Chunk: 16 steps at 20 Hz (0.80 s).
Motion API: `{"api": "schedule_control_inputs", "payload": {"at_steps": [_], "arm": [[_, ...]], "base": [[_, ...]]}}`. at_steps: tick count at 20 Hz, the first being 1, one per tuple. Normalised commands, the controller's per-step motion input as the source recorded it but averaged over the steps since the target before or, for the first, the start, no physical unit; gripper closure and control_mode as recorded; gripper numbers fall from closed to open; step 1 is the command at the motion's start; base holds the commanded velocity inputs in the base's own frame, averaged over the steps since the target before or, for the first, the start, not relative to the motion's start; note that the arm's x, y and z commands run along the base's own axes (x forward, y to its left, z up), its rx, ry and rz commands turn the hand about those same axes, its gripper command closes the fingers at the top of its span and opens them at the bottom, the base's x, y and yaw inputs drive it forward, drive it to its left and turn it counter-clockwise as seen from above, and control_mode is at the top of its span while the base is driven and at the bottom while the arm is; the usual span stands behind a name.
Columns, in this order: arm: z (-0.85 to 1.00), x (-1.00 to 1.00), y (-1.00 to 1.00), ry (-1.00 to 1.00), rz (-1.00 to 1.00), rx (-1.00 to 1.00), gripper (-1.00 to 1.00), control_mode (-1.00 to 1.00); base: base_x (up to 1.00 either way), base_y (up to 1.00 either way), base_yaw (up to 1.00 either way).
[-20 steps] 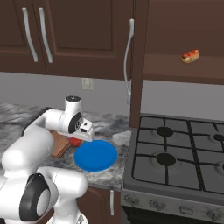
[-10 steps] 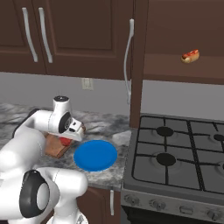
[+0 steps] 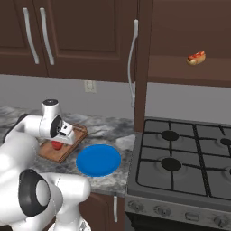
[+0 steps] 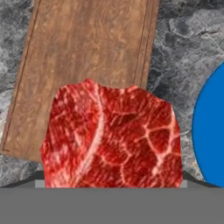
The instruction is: Pick the steak from the plate and place it on the cutting board. Then pick the condiment bottle from the cabinet and place it next to the cutting board.
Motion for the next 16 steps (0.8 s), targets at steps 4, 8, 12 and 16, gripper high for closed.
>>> {"api": "schedule_control_inputs", "payload": {"at_steps": [4,8,12,16], "arm": [[-0.04,0.02,0.37,-0.06,0.0,0.0,1.0,-1.0],[-0.1,0.0,0.28,-0.06,0.0,0.0,1.0,-1.0],[-0.18,0.03,0.14,-0.06,0.0,0.0,1.0,-1.0],[-0.19,0.1,0.09,-0.05,0.0,0.0,1.0,-1.0]], "base": [[0.0,0.0,0.0],[0.0,0.0,0.0],[0.0,0.0,0.0],[0.0,0.0,0.0]]}}
